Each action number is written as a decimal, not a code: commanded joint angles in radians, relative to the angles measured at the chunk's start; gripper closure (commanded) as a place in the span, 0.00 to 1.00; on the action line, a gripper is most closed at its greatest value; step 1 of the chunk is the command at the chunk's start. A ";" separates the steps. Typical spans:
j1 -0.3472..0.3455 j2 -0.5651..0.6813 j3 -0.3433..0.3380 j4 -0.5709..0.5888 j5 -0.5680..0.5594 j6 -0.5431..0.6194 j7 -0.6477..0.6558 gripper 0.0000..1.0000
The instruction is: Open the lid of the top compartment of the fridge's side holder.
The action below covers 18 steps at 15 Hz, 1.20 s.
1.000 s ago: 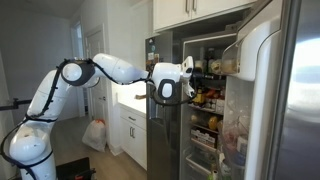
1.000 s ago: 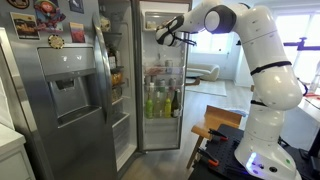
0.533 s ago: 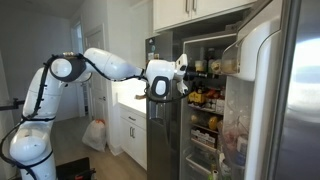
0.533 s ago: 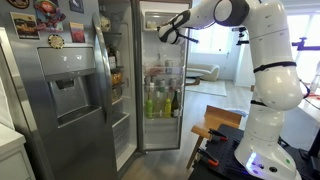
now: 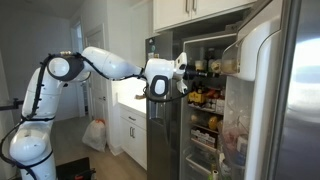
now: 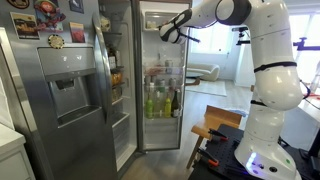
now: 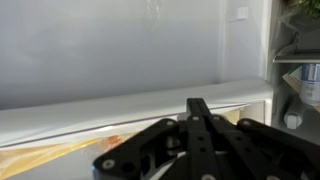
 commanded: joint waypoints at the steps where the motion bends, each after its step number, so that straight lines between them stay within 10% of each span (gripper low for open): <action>1: -0.003 -0.008 0.000 -0.005 0.000 0.000 0.005 1.00; 18: -0.057 0.030 0.021 0.078 0.006 -0.015 0.033 1.00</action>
